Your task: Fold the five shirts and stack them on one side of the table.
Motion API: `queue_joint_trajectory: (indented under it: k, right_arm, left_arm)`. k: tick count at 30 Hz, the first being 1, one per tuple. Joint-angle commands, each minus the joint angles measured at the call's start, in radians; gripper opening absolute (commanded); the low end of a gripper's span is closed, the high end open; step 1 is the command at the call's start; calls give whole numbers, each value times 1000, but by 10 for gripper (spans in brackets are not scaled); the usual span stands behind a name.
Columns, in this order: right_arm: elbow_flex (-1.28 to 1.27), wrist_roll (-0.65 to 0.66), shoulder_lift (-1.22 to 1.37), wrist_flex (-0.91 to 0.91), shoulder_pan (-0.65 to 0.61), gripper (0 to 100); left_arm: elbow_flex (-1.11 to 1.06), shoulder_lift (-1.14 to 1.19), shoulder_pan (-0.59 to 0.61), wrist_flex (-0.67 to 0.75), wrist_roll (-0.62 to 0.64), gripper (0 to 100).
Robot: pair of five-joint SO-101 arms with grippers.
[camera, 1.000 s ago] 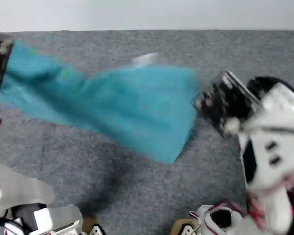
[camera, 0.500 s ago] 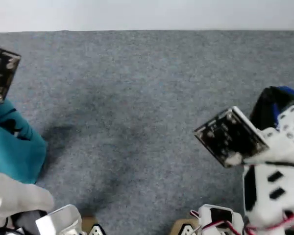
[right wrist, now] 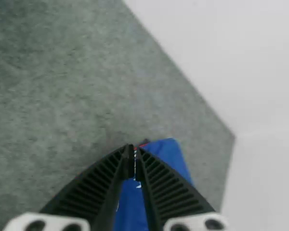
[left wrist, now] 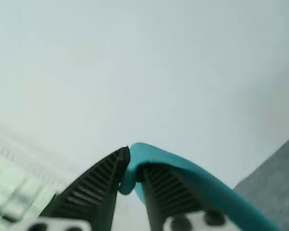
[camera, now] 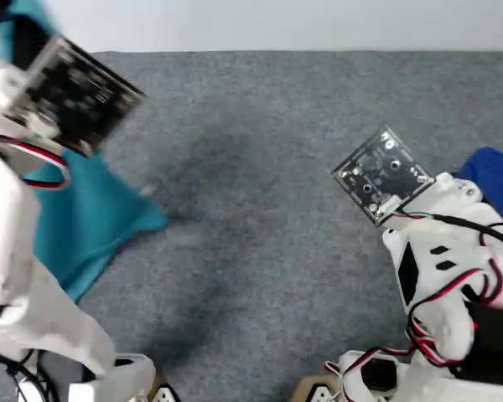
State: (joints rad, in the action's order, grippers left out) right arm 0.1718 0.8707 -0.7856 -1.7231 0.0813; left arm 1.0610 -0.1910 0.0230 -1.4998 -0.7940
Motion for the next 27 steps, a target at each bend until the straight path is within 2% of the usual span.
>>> queue_joint_trajectory:
  k: [1, 5, 8, 13, 17, 21, 27]
  right_arm:
    - [-55, -44, 4, -7, -4, 13]
    - [-141, -97, 12, -5, -74, 13]
    - [-236, -157, 16, 38, -153, 14]
    - [-483, -272, 19, 222, -285, 17]
    - [-637, -394, 104, 321, -421, 95]
    - [-643, -522, 278, 358, -544, 162]
    - [-546, -554, 542, 358, -690, 180]
  left_arm:
    - [4, -15, -87, 9, 12, 5]
    - [-153, -18, -78, -63, 9, 5]
    - [-297, -17, 2, -104, 9, 5]
    - [-596, -17, 132, -103, 8, 5]
    - [-843, -17, 207, -35, -55, 5]
    - [-1033, -20, 269, 63, -84, 5]
    - [-1167, -20, 305, 170, -84, 5]
